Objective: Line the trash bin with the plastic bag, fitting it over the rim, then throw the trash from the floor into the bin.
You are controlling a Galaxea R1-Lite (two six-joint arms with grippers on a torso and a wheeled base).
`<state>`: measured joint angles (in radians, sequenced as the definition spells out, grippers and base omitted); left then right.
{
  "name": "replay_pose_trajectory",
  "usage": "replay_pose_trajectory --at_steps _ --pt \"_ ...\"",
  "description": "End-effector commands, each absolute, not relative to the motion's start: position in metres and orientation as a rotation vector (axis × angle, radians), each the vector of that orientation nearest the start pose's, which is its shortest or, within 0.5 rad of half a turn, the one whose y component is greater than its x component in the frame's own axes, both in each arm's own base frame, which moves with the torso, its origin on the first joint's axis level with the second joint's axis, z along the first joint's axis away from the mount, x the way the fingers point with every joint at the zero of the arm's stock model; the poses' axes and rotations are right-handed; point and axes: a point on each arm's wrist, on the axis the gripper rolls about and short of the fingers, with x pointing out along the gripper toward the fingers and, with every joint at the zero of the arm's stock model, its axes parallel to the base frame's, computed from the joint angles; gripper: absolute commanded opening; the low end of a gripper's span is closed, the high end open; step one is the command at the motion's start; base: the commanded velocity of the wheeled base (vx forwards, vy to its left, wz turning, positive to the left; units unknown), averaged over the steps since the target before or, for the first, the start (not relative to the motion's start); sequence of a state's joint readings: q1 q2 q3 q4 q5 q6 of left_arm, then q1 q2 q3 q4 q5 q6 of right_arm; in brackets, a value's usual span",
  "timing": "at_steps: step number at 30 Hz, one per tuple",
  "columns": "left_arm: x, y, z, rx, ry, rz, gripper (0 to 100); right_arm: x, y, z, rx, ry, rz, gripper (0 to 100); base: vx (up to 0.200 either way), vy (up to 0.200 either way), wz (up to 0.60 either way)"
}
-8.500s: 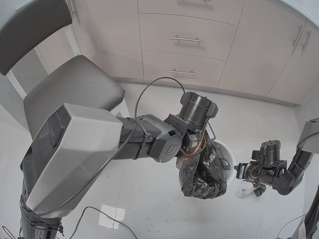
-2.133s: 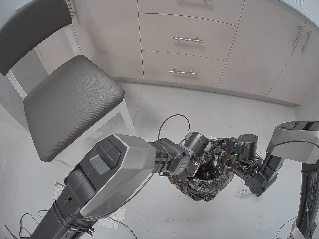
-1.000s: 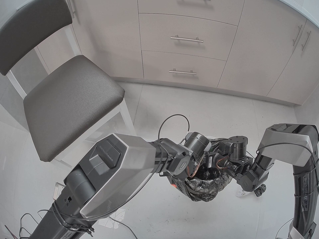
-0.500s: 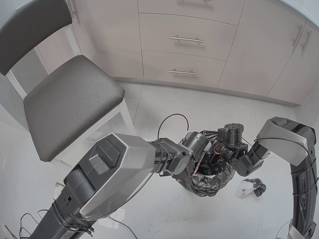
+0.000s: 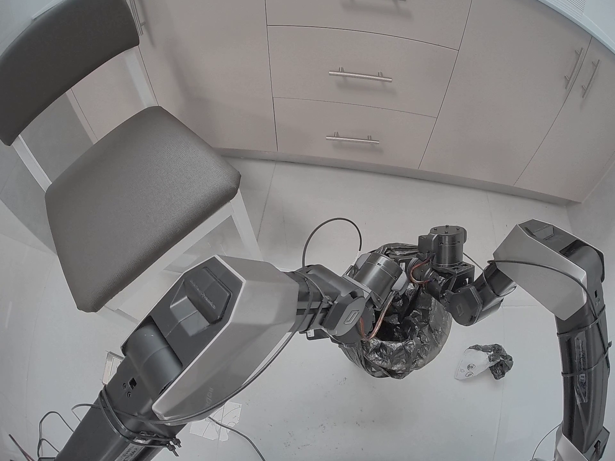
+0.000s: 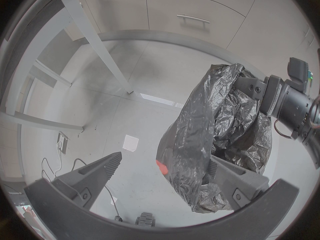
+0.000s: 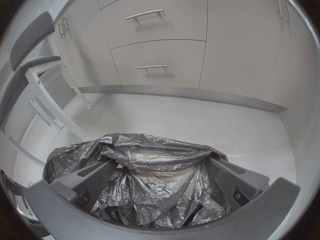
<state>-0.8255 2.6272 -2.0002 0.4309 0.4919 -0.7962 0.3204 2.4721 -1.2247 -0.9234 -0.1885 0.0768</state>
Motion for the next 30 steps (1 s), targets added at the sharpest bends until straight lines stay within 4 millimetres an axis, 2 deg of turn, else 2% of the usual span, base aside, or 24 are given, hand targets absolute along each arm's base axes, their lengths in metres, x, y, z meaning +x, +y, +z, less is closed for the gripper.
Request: replay_pose_trajectory --at_steps 1,13,21,24,29,30 --pt "0.344 -0.358 0.017 -0.092 0.877 0.048 100 0.444 0.138 0.008 -0.003 0.317 0.11 100 0.0 0.0 0.0" --pt "0.351 -0.35 0.023 -0.117 0.87 0.069 100 0.458 0.141 -0.012 -0.004 0.32 0.106 100 0.0 0.0 0.0" --pt "0.353 -0.348 0.022 -0.119 0.87 0.076 100 0.458 0.14 -0.012 -0.003 0.32 0.106 100 0.0 0.0 0.0" --pt "0.358 -0.343 0.021 -0.128 0.871 0.091 100 0.455 0.139 -0.011 -0.004 0.324 0.106 100 0.0 0.0 0.0" --pt "0.365 -0.334 0.014 -0.119 0.888 0.122 100 0.44 0.135 0.01 0.002 0.326 0.127 100 0.0 0.0 0.0" --pt "0.366 -0.331 0.011 -0.11 0.899 0.133 100 0.431 0.136 0.02 0.01 0.329 0.167 100 0.0 0.0 0.0"
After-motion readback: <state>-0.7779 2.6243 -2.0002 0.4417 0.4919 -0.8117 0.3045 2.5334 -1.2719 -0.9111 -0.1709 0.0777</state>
